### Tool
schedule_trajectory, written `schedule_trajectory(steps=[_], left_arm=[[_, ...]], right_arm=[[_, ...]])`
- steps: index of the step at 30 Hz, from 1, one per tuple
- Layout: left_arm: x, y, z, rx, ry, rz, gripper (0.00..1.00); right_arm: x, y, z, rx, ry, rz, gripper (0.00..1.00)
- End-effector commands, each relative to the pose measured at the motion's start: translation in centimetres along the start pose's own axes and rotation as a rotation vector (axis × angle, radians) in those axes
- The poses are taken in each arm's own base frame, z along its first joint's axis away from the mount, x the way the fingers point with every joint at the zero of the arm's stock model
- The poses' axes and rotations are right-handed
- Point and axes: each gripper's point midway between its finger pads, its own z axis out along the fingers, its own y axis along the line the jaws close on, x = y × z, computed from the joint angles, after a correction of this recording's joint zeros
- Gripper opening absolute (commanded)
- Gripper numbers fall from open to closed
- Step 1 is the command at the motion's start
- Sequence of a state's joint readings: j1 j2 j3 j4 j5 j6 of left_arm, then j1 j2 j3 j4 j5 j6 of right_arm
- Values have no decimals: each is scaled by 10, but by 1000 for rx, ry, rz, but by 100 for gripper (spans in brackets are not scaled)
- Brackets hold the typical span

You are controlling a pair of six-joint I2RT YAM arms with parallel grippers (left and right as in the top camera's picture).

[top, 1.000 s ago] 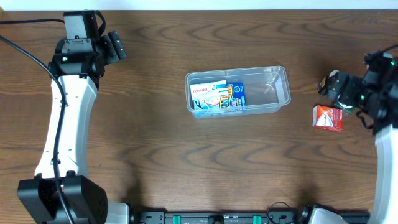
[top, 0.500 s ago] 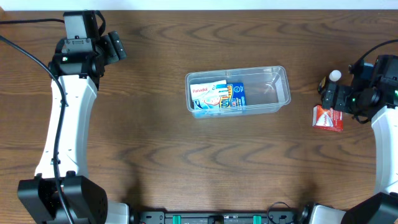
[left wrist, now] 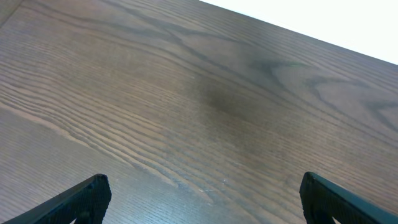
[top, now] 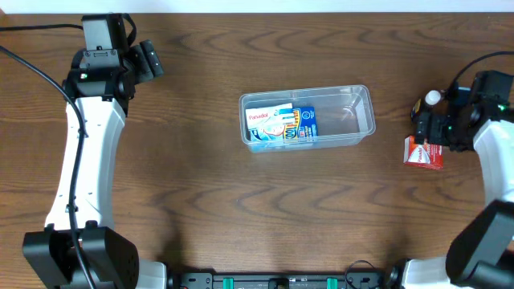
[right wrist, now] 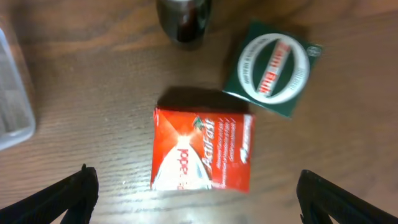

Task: Pack container
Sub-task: 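Reach the right gripper over the red Panadol ActiFast box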

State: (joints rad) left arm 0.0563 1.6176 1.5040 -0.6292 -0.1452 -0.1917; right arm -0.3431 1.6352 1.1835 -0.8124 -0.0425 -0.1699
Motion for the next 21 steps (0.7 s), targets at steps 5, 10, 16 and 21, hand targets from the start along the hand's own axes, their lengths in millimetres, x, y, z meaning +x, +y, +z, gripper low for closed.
schedule_trajectory(steps=[5, 10, 16, 21], left_arm=[[-9, 1, -9, 4, -28, -25, 98], [-9, 1, -9, 4, -28, -25, 98], [-9, 1, -9, 4, -28, -25, 98], [-9, 1, -9, 4, -28, -25, 98]], right_arm=[[10, 4, 17, -51, 51, -34, 93], [16, 4, 18, -51, 80, -58, 94], [21, 0, 18, -46, 94, -44, 16], [25, -18, 17, 15, 107, 86, 1]])
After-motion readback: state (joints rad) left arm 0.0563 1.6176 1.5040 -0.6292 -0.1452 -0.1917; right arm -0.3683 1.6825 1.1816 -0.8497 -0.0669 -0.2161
